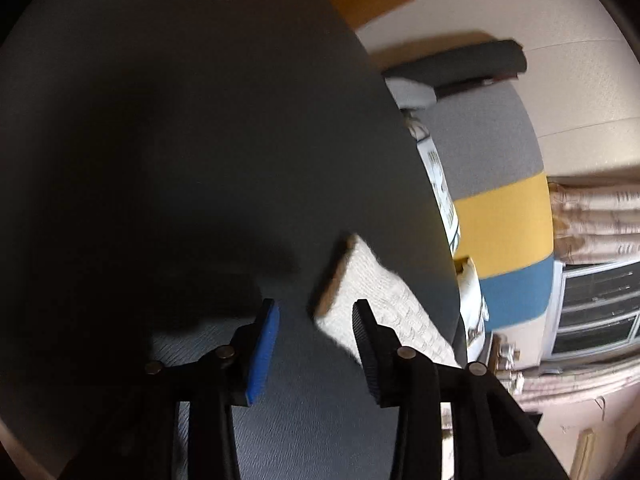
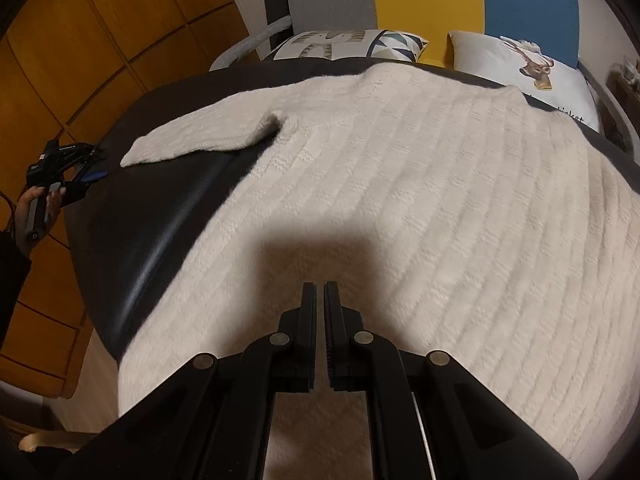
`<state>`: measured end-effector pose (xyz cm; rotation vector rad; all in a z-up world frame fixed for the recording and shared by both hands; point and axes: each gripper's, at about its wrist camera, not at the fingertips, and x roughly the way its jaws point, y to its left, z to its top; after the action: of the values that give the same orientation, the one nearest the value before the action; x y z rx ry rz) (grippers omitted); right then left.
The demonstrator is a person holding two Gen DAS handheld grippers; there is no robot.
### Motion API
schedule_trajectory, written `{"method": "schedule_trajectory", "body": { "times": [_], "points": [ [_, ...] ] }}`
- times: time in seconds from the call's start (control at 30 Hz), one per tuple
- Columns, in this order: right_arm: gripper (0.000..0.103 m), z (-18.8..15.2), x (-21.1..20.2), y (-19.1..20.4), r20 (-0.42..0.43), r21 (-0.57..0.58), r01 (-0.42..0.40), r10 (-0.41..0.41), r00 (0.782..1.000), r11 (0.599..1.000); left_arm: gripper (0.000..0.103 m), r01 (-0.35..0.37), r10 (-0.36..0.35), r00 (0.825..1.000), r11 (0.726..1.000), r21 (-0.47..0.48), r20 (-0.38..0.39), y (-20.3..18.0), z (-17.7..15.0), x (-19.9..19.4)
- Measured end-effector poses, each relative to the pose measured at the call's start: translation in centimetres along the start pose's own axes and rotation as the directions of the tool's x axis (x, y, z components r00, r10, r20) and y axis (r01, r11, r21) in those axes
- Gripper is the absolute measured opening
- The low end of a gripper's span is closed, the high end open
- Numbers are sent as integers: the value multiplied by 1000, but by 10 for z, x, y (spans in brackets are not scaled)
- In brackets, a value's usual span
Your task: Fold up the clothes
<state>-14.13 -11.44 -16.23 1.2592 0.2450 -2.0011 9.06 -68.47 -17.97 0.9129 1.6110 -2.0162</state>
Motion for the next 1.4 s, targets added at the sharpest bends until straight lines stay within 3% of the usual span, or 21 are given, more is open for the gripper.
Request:
{"method": "schedule_trajectory", "body": {
  "times": [0.13, 0.27, 0.3, 0.33, 0.37, 0.4, 0.5, 0.57, 0.63, 0.7, 0.8, 0.83, 0.93, 1.03, 1.17, 1.4],
  "points": [
    [4, 13, 11, 5, -12, -2, 14, -14, 1000, 1000, 41, 16, -11, 999, 996, 84, -50, -28, -2, 30],
    [4, 34, 18, 3, -13, -5, 22, -22, 1000, 1000, 40, -29, 45, 996, 981, 189, -79, -55, -2, 50],
    [4, 41, 22, 0, -12, -2, 24, -24, 1000, 1000, 37, -59, 79, 994, 970, 235, -78, -62, -4, 52],
    [4, 49, 26, -2, -10, 2, 26, -26, 1000, 1000, 15, -82, 105, 992, 958, 274, -71, -68, -6, 54],
    [4, 56, 30, -5, -9, 6, 29, -29, 1000, 1000, 10, -104, 129, 990, 945, 311, -62, -73, -9, 55],
    [4, 63, 33, -7, -8, 10, 31, -31, 999, 999, 9, -117, 140, 989, 938, 325, -46, -76, -12, 53],
    [4, 85, 45, -14, -4, 21, 38, -38, 999, 999, 8, -91, 69, 995, 930, 357, 75, -91, -19, 26],
    [4, 100, 52, -19, -2, 28, 43, -43, 999, 999, 8, -69, 12, 989, 925, 375, 151, -100, -22, 1],
    [4, 115, 60, -24, 1, 36, 47, -47, 999, 998, 8, -85, 10, 981, 919, 386, 194, -107, -19, -10],
    [5, 125, 80, -22, -34, 35, 32, -31, 999, 999, 8, -179, 100, 973, 897, 404, 209, -105, -19, -7],
    [5, 134, 101, -15, -52, 31, 8, -6, 999, 999, 9, -337, 281, 940, 854, 396, 193, -91, -16, 13],
    [5, 137, 106, -12, -50, 29, 0, 2, 999, 1000, 11, -356, 314, 934, 858, 370, 170, -81, -14, 17],
    [5, 140, 110, -14, -45, 55, -32, 35, 998, 998, 18, -252, 231, 966, 938, 237, 113, -50, 3, 5],
    [5, 139, 110, -17, -31, 64, -57, 59, 998, 996, 21, -165, 150, 982, 977, 136, 112, -27, 21, -12],
    [5, 138, 110, -19, -21, 75, -72, 74, 997, 995, 23, -48, 47, 999, 997, 63, 7, -11, 37, -3],
    [5, 145, 108, -10, -45, 52, -34, 36, 998, 998, 23, 64, -58, 996, 995, 79, -75, -25, 17, 30]
  ]
}}
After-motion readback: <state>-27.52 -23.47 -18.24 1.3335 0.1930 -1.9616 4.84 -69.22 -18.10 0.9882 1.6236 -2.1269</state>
